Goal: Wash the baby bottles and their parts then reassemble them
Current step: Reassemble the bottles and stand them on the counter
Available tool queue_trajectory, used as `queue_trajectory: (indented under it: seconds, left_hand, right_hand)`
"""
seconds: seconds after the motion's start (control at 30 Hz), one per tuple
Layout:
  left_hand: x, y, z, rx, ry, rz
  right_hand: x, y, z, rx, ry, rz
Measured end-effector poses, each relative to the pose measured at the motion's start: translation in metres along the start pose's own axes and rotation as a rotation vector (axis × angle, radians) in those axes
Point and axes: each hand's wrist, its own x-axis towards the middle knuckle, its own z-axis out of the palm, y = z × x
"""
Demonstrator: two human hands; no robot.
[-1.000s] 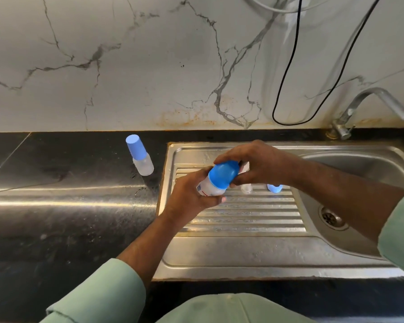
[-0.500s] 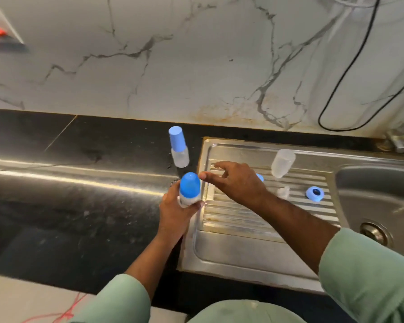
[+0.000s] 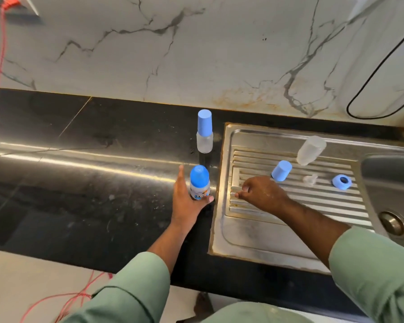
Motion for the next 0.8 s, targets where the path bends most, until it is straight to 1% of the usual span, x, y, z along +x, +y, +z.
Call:
queue_trajectory:
  seconds: [0.03, 0.07, 0.1, 0.13, 0.17, 0.2, 0.23, 0.3, 0.4, 0.53, 0.6, 0.63, 0.7, 0.73, 0.8]
  left_hand:
    - [-0.011, 0.0, 0.001, 0.088, 0.101, -0.015]
    - [-0.026, 0.002, 0.002, 0.21, 0.22, 0.033]
    - [-0.043, 0.004, 0.007, 0.313, 0.303, 0.157]
    - [-0.057, 0.006, 0.013, 0.355, 0.317, 0.31]
    - [-0.067, 0.01, 0.021, 0.345, 0.265, 0.438]
    - [-0.073, 0.012, 0.034, 0.32, 0.17, 0.522]
    - [-0.073, 0.017, 0.043, 0.307, 0.075, 0.561]
    - [-0.064, 0.031, 0.068, 0.296, -0.085, 0.525]
    - [-0.042, 0.056, 0.105, 0.349, -0.243, 0.432]
    - [-0.023, 0.088, 0.164, 0.416, -0.48, 0.392]
    - [-0.017, 0.102, 0.199, 0.473, -0.56, 0.348]
    - [-0.013, 0.106, 0.215, 0.5, -0.584, 0.323]
    - [-0.006, 0.115, 0.25, 0.521, -0.583, 0.268]
    - [-0.003, 0.119, 0.263, 0.519, -0.561, 0.235]
    - [0.003, 0.125, 0.288, 0.484, -0.501, 0.132]
  right_hand:
    - [-0.003, 0.005, 0.001, 0.007, 0.001, 0.013]
    - [-0.006, 0.01, 0.001, 0.011, 0.006, 0.029]
    - [-0.009, 0.018, 0.001, 0.016, 0.015, 0.052]
    - [-0.014, 0.024, 0.0, 0.013, 0.015, 0.077]
    - [-0.018, 0.032, -0.001, 0.014, 0.013, 0.1]
    - [-0.024, 0.041, -0.003, 0.018, 0.017, 0.13]
    - [-0.028, 0.049, -0.005, 0.021, 0.022, 0.151]
    - [-0.038, 0.069, -0.013, 0.023, 0.037, 0.208]
    - [-0.049, 0.096, -0.03, 0.023, 0.056, 0.27]
    - [-0.053, 0.144, -0.061, 0.033, 0.174, 0.308]
    - [-0.054, 0.177, -0.077, 0.028, 0.252, 0.292]
    - [-0.054, 0.191, -0.084, 0.033, 0.288, 0.28]
    - [-0.054, 0.223, -0.1, 0.071, 0.323, 0.279]
    - [-0.051, 0.236, -0.105, 0.08, 0.319, 0.276]
    - [-0.04, 0.263, -0.11, 0.078, 0.26, 0.235]
